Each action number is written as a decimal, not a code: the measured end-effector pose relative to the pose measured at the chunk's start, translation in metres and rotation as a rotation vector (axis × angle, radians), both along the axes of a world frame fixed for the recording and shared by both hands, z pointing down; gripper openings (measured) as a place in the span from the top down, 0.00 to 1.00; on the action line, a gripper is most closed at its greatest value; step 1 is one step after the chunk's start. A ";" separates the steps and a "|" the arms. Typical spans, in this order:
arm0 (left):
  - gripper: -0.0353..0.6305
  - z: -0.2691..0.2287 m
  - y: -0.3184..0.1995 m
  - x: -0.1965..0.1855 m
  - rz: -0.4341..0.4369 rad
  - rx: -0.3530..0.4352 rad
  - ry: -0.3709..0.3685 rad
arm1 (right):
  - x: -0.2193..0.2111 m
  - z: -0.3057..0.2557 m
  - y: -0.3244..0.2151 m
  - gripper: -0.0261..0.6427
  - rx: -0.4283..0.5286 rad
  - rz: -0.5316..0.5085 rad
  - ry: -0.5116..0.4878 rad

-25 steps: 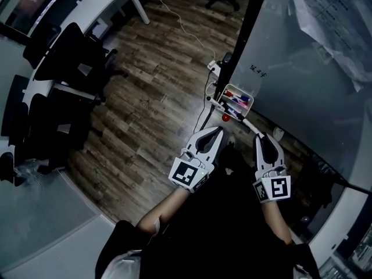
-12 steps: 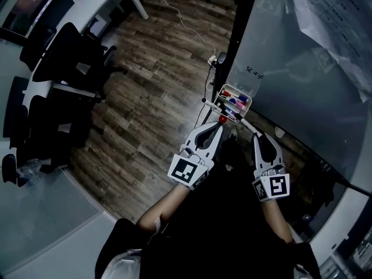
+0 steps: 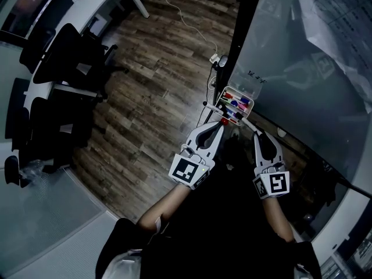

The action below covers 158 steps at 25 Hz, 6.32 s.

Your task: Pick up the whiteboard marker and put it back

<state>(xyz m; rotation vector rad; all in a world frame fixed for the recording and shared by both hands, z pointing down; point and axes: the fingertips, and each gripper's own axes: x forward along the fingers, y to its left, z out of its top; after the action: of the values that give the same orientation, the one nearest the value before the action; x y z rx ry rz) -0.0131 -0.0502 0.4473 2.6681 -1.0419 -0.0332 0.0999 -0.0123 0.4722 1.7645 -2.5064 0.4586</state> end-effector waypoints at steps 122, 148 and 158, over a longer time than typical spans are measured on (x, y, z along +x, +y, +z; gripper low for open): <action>0.94 0.011 -0.009 -0.002 0.003 -0.043 0.002 | -0.024 0.032 -0.016 0.83 -0.080 -0.081 0.057; 0.94 -0.010 0.025 -0.005 0.050 0.018 0.009 | 0.002 -0.004 0.022 0.94 0.020 0.104 0.047; 0.94 -0.016 0.024 0.005 0.016 0.040 0.028 | 0.019 -0.016 0.022 0.94 0.042 0.091 0.056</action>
<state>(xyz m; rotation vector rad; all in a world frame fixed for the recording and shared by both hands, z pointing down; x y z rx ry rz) -0.0081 -0.0261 0.4310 2.7032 -1.0221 -0.0896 0.1189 0.0098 0.4563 1.8851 -2.4237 0.3580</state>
